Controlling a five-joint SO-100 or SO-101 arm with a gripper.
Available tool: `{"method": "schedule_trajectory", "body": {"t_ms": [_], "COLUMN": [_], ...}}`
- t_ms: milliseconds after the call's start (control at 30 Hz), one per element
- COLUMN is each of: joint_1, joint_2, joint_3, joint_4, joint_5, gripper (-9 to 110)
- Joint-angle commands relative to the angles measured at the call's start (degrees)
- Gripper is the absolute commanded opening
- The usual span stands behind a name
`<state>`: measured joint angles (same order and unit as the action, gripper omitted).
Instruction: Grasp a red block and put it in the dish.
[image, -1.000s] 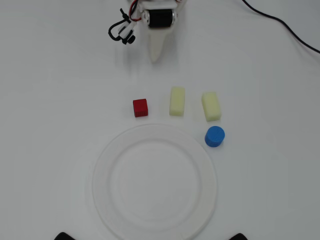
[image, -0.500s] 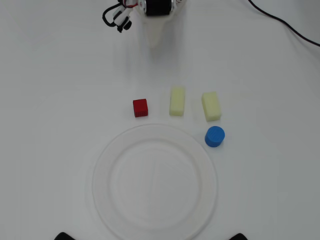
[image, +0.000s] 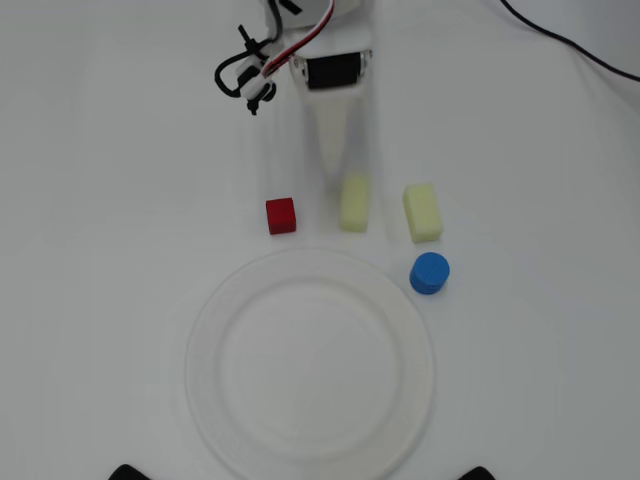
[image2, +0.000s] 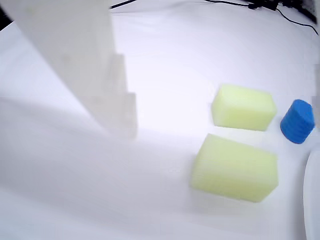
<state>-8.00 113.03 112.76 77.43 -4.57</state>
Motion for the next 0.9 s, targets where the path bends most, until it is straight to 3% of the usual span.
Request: {"method": "schedule_trajectory", "body": {"t_ms": [0, 367, 867], "joint_1": [1.49, 9.05, 9.93], "joint_2": [-5.54, -17.49, -28.21], "joint_3": [-5.19, -5.36, -12.13], "joint_4": [-0.62, -9.58, -13.01], "joint_5": [0.09, -3.87, -3.52], "gripper": [34, 32, 30]}}
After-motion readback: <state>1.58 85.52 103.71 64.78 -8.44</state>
